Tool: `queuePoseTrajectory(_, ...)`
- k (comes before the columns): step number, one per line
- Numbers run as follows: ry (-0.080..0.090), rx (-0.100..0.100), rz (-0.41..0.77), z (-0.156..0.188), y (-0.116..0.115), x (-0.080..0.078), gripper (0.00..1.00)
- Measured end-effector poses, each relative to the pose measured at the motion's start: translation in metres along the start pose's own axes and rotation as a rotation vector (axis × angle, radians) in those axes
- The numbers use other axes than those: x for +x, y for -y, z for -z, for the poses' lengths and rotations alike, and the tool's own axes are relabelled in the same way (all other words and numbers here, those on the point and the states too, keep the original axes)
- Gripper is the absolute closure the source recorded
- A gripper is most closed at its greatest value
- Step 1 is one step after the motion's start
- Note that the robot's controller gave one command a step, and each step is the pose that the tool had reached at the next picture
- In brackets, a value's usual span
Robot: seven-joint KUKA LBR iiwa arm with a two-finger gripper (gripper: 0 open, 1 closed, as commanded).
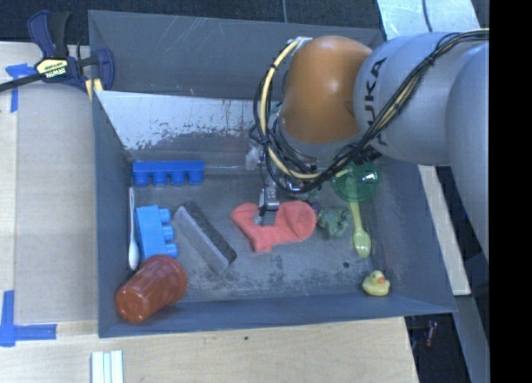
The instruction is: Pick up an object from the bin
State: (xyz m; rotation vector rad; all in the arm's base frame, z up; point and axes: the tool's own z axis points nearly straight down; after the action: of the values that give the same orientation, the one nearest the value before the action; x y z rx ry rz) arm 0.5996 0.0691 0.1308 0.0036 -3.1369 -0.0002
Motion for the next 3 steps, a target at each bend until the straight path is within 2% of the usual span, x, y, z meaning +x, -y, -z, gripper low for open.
queuePoseTrajectory(1,0.008,0.000,-0.001,0.004,0.000,-0.002,0.00)
queuePoseTrajectory(2,0.009,-0.001,-0.070,-0.042,0.049,-0.005,0.00)
queuePoseTrajectory(3,0.014,-0.003,-0.077,-0.061,0.061,0.010,0.00)
